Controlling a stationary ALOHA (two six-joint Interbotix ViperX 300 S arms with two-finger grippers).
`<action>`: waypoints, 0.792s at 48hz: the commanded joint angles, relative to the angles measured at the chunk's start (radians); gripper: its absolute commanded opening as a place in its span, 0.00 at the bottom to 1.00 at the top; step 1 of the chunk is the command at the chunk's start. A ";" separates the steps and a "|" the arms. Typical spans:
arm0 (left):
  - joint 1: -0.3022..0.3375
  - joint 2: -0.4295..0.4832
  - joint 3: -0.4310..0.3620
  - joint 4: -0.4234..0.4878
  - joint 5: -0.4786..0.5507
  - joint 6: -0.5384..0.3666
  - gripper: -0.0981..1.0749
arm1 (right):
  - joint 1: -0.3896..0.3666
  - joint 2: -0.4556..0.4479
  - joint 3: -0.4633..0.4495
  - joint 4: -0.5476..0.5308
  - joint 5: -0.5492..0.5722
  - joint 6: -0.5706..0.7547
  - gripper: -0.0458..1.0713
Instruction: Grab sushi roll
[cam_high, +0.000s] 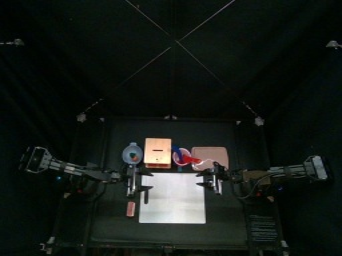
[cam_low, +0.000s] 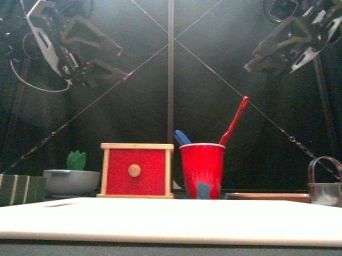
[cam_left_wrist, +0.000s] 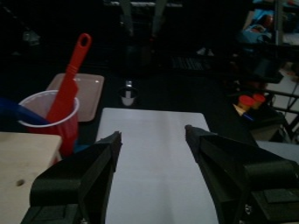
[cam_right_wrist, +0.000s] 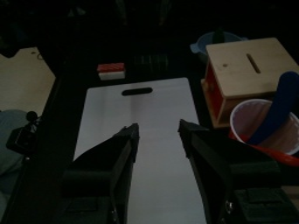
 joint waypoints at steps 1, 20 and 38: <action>0.000 0.008 -0.014 0.003 -0.017 0.002 0.88 | -0.005 -0.002 -0.011 -0.002 -0.017 -0.002 0.75; 0.003 0.026 -0.023 -0.002 -0.028 -0.002 0.88 | -0.005 0.002 0.003 -0.009 -0.020 -0.003 0.75; 0.015 0.025 -0.038 -0.034 -0.032 0.000 0.88 | 0.000 0.003 0.003 -0.028 -0.020 -0.002 0.75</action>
